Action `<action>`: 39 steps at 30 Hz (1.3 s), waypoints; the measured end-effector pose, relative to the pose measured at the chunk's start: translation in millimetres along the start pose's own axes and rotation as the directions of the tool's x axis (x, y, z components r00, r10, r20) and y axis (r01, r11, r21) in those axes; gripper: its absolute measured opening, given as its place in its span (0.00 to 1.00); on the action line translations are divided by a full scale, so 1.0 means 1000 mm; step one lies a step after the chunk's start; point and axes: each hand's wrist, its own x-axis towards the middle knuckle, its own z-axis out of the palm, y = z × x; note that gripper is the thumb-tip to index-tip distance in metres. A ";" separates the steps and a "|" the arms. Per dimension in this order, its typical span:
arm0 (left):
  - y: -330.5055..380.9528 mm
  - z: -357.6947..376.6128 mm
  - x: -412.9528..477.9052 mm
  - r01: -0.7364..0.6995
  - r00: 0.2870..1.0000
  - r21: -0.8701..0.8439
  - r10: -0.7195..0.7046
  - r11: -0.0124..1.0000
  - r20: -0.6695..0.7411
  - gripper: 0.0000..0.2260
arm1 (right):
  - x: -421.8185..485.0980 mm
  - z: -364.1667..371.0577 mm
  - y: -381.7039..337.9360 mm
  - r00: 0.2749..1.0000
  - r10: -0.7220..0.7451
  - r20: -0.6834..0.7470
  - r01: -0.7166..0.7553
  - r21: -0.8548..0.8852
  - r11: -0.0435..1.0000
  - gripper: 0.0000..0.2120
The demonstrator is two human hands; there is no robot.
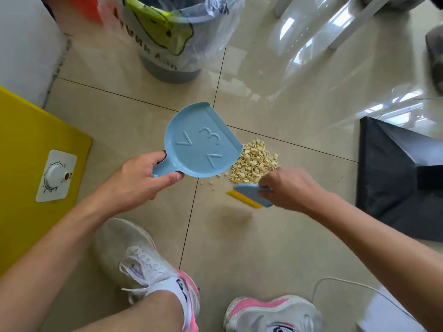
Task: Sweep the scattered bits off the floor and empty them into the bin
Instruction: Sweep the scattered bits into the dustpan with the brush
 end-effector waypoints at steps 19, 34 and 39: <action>-0.013 -0.006 -0.013 0.094 0.996 0.039 -0.094 0.995 -0.010 0.07 | 0.005 0.023 0.006 0.995 0.081 0.066 -0.072 -0.128 0.989 0.07; -0.024 -0.032 -0.019 0.165 0.883 -0.099 -0.192 0.981 -0.429 0.07 | 0.084 -0.044 -0.129 0.998 0.030 0.051 -0.053 0.570 0.820 0.15; -0.029 -0.030 -0.031 0.226 0.878 -0.119 -0.255 0.967 -0.404 0.10 | 0.098 -0.009 -0.138 0.968 0.197 0.153 -0.248 0.662 0.707 0.14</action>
